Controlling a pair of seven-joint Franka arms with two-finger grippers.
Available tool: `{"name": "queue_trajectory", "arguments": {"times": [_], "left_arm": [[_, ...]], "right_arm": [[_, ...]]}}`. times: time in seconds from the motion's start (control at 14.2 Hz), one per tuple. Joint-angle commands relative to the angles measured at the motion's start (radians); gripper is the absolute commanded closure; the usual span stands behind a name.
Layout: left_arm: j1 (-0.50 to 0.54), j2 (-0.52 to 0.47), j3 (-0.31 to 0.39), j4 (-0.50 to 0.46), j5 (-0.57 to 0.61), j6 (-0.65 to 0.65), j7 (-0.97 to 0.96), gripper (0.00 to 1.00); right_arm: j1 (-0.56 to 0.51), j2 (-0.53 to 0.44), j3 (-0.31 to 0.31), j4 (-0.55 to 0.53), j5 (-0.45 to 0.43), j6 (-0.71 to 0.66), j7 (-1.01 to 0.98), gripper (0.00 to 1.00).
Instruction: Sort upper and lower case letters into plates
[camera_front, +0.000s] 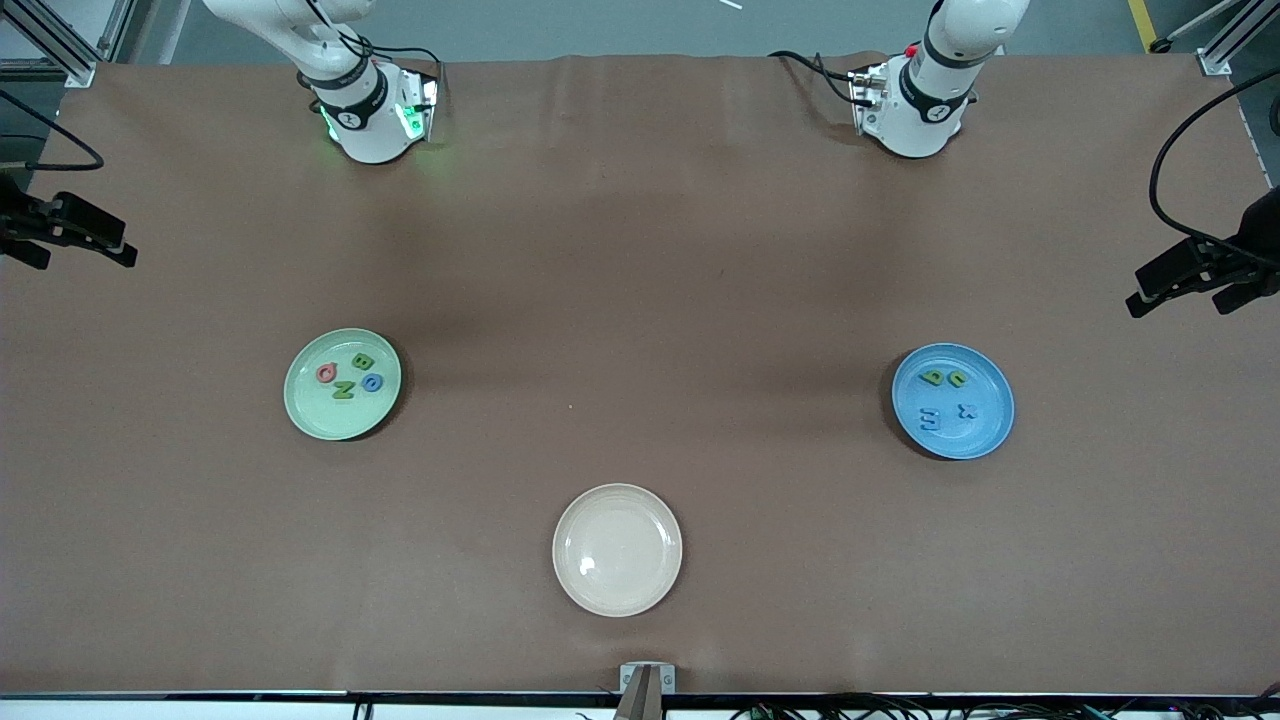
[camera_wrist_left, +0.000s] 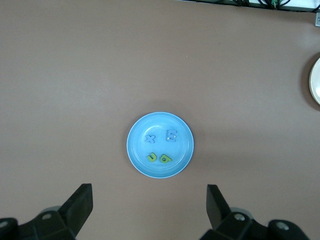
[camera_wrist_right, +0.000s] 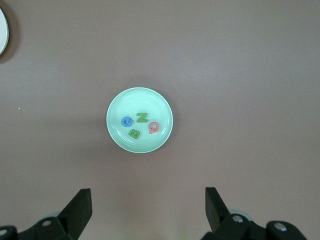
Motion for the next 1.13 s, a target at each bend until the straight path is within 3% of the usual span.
{"name": "queue_trajectory", "arguments": {"times": [0.0,0.35,0.49,0.56,0.77,0.84,0.99,1.06], "left_arm": [[0.008,-0.013,-0.002,0.011,-0.013,-0.022,0.007,0.00],[0.000,-0.010,0.006,0.013,-0.015,-0.022,0.007,0.00],[-0.068,-0.010,0.068,0.013,-0.015,-0.022,0.007,0.00],[-0.168,-0.011,0.166,0.013,-0.015,-0.022,0.007,0.00],[-0.578,-0.016,0.567,0.013,-0.016,-0.025,0.007,0.00],[-0.678,-0.018,0.670,0.013,-0.019,-0.033,0.007,0.00],[-0.835,-0.018,0.830,0.013,-0.022,-0.041,0.008,0.00],[-0.886,-0.018,0.878,0.013,-0.024,-0.041,0.008,0.00]], "right_arm": [[-0.010,-0.036,0.003,-0.038,-0.005,0.015,-0.013,0.00],[-0.010,-0.036,0.001,-0.038,-0.005,0.015,-0.013,0.00],[-0.010,-0.036,0.001,-0.038,-0.005,0.015,-0.013,0.00],[-0.010,-0.036,0.000,-0.038,-0.005,0.015,-0.013,0.00],[-0.010,-0.035,0.000,-0.038,-0.005,0.015,-0.013,0.00],[-0.010,-0.035,0.000,-0.038,-0.005,0.015,-0.013,0.00],[-0.010,-0.035,0.000,-0.038,-0.005,0.015,-0.013,0.00],[-0.010,-0.035,0.000,-0.038,-0.005,0.015,-0.013,0.00]]}}
